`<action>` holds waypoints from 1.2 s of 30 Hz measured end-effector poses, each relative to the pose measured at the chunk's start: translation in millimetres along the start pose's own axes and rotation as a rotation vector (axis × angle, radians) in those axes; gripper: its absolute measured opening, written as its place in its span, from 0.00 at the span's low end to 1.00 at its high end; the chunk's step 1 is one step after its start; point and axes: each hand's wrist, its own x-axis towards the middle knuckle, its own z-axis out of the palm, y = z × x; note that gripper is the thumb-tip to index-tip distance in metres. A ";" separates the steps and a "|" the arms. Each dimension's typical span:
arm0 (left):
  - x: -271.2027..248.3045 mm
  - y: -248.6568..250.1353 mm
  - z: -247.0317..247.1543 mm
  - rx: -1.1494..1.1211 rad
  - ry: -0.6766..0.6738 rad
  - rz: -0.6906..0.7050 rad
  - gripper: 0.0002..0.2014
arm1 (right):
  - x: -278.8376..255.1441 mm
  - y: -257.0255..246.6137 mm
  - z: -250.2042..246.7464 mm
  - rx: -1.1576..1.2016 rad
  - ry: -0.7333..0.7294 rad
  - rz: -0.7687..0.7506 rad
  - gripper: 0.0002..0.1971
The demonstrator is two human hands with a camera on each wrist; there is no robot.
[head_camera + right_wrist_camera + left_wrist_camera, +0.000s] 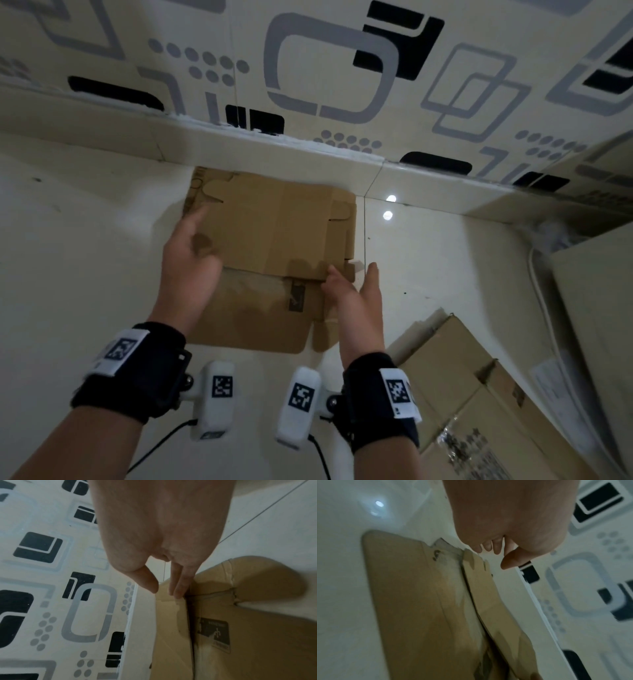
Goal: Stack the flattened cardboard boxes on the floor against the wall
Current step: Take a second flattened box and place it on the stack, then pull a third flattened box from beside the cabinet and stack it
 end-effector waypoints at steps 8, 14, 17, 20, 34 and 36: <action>-45.0 13.5 61.1 0.173 -0.299 0.074 0.23 | -1.2 -14.1 -40.1 0.024 0.268 -0.115 0.35; -74.9 -3.7 112.9 0.292 -0.566 0.064 0.13 | -8.8 -21.4 -96.3 -0.047 0.465 -0.115 0.32; -88.1 -6.3 142.0 0.381 -0.662 0.067 0.12 | -8.6 -17.6 -123.8 -0.219 0.585 -0.072 0.36; -101.0 -7.4 169.8 0.610 -0.789 0.136 0.18 | -14.7 -10.5 -148.3 -0.374 0.682 0.000 0.37; -134.0 14.7 224.2 0.782 -0.850 0.098 0.17 | -42.9 2.9 -208.2 -0.442 0.579 0.182 0.34; -133.5 17.7 226.1 0.638 -0.857 -0.002 0.16 | -46.4 2.1 -212.4 -0.435 0.562 0.172 0.33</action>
